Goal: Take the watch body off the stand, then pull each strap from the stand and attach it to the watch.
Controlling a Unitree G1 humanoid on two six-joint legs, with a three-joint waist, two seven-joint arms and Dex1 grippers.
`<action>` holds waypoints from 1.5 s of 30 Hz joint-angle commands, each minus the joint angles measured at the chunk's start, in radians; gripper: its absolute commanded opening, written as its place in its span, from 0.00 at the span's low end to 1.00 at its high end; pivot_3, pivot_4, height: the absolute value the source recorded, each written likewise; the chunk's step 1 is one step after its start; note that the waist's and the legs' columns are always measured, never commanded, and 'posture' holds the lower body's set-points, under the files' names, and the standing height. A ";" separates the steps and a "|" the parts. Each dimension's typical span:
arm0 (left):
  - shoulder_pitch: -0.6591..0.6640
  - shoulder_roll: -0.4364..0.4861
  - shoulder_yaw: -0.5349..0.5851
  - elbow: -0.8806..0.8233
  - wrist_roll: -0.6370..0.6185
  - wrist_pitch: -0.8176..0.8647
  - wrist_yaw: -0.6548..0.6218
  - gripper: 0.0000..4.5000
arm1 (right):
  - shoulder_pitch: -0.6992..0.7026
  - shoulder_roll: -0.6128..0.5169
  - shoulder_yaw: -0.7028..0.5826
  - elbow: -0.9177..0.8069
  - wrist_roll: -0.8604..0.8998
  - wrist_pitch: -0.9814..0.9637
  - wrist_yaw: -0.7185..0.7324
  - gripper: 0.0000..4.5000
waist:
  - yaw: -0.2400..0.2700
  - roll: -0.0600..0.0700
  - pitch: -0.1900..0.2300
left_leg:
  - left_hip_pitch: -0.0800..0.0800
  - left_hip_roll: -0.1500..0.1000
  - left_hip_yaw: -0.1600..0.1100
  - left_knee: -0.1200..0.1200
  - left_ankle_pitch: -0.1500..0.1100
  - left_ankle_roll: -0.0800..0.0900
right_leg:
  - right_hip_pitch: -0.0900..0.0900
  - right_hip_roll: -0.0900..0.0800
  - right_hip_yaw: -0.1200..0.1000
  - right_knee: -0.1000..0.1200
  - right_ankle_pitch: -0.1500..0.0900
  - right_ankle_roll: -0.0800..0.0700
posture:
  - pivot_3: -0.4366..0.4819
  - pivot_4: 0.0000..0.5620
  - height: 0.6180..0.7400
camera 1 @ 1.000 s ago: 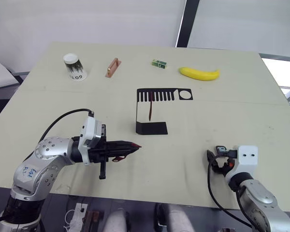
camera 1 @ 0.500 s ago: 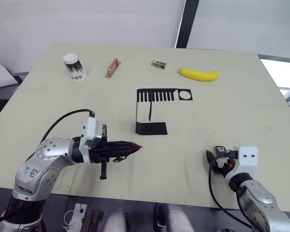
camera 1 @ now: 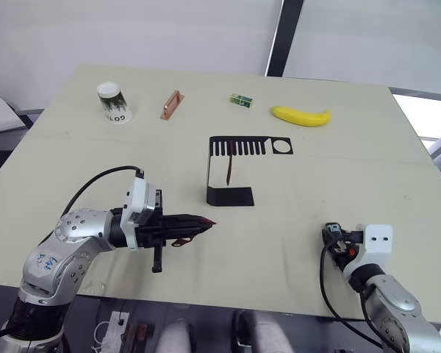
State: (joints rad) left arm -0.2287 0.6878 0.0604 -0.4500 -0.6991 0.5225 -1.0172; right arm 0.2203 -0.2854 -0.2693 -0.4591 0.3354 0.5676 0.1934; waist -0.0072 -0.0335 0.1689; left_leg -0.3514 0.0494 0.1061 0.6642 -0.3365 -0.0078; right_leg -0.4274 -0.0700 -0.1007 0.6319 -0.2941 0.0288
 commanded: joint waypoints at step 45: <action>-0.232 0.066 -0.208 0.077 0.285 -0.294 -0.230 0.00 | -0.582 -0.343 0.283 0.220 1.350 0.739 0.076 0.34 | 0.005 0.011 0.007 | -0.003 0.000 0.000 0.001 0.000 0.004 | -0.001 -0.001 -0.002 -0.003 0.001 0.001 | 0.48 0.27 1.00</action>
State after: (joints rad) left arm -0.4549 0.7571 -0.1400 -0.3522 -0.4223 0.2425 -1.2528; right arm -0.3540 -0.6195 0.0207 -0.2285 1.6488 1.3125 0.2742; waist -0.0020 -0.0222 0.1757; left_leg -0.3546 0.0491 0.1056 0.6652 -0.3368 -0.0042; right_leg -0.4284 -0.0705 -0.1026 0.6294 -0.2933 0.0302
